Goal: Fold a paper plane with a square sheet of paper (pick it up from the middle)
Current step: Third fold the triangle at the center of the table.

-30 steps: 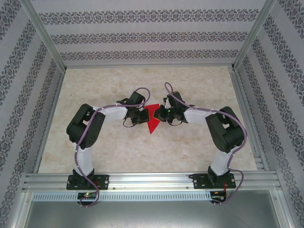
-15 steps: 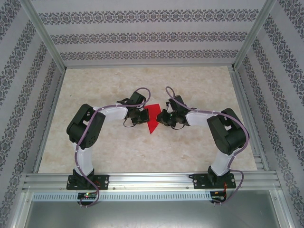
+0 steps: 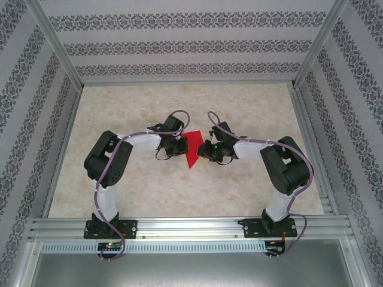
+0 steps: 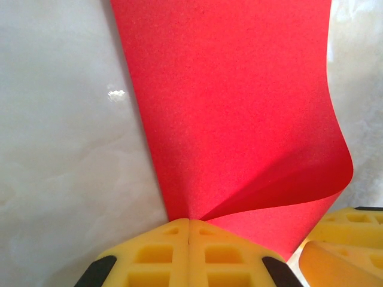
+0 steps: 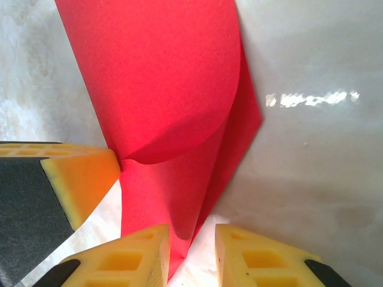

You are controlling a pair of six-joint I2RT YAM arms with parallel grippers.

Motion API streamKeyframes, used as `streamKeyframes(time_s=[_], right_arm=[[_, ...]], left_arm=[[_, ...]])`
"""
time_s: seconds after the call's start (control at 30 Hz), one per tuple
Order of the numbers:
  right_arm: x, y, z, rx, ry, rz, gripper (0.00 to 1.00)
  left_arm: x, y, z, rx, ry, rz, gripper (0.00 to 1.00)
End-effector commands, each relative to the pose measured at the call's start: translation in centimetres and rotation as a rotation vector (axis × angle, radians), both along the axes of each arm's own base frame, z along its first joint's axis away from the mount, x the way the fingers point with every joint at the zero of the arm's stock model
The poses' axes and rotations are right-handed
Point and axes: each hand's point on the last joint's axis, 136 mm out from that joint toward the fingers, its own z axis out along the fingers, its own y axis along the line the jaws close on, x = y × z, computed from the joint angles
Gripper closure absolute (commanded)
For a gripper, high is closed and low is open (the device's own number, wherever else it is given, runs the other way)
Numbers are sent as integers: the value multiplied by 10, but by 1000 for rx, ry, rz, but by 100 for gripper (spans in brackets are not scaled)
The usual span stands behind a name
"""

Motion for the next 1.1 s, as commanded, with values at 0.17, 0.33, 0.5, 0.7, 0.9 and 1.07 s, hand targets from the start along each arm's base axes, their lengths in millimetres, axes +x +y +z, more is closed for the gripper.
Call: streamKeyframes(time_s=[0.17,0.33,0.5,0.7,0.9,1.07], right_arm=[[0,18,2,29,-8,65,74],[1,16,-3,6,3,56,74],[0,13,-8,-12,16,46,74],[1,12,-7,-10,14,39,74],[2,11,-6,-1,15,32,73],[2,12,-5,2,14,28,72]], left_arm=[[0,-7,14,-14,-26,-21,98],[-1,-11,25,-49,-47,-27,86],[-1,-11,31,-64,-64,-37,75],[-2,-9,33,-55,-74,-44,67],[-5,-8,30,-50,-61,-52,64],[-7,-7,28,-45,-55,-51,59]])
